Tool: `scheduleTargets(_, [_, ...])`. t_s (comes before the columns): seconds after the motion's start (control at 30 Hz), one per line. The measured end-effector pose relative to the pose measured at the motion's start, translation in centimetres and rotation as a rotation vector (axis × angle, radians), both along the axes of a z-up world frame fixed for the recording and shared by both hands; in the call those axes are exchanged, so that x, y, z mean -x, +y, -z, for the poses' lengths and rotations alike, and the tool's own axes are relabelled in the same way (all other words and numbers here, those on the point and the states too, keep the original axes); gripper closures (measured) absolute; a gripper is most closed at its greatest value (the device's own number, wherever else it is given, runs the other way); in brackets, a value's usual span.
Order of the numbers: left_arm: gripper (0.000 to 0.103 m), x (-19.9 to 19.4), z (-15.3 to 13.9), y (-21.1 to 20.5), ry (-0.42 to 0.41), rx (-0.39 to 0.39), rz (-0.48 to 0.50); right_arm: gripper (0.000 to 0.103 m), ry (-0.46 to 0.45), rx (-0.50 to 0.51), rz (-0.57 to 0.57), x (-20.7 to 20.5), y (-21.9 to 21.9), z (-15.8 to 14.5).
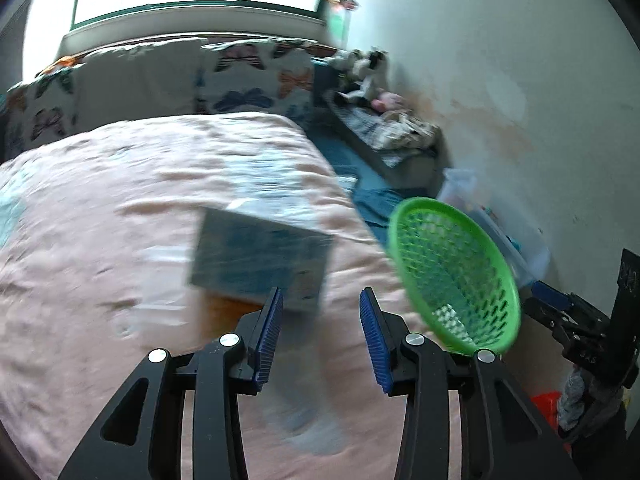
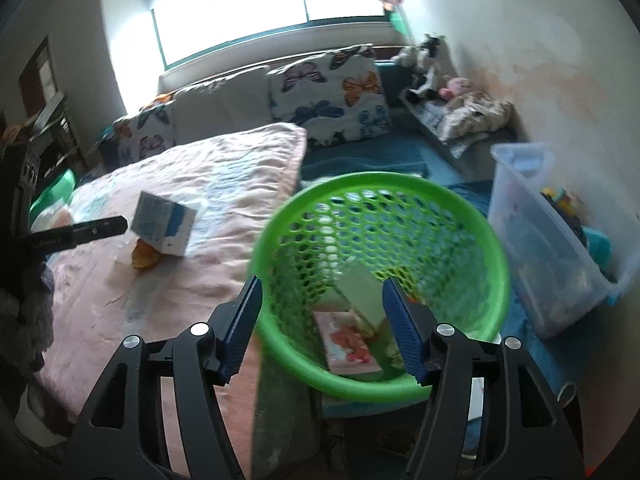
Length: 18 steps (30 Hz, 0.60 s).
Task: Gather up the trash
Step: 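Grasp the blue-and-white milk carton with the right tool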
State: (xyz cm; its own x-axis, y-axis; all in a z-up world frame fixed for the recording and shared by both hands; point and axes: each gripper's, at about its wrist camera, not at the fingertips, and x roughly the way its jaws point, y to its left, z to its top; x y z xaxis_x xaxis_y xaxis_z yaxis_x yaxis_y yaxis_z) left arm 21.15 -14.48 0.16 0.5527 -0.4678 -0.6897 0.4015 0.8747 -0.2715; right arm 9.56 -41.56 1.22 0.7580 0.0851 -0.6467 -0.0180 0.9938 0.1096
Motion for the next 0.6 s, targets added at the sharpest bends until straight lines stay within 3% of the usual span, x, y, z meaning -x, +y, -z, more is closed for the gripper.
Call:
scheduleTargets(0.23, [0.063,0.2,0.3,6.3,0.014,0.016,-0.129,0.035,0.006,0.054,-0.177,-3.3,4.8,-0.8])
scheduleTargets(0.6, [0.059,0.3,0.7,11.2,0.028,0.015,-0.228,0.027,0.03,0.192,-0.437,-9.7,13.3,-0.8])
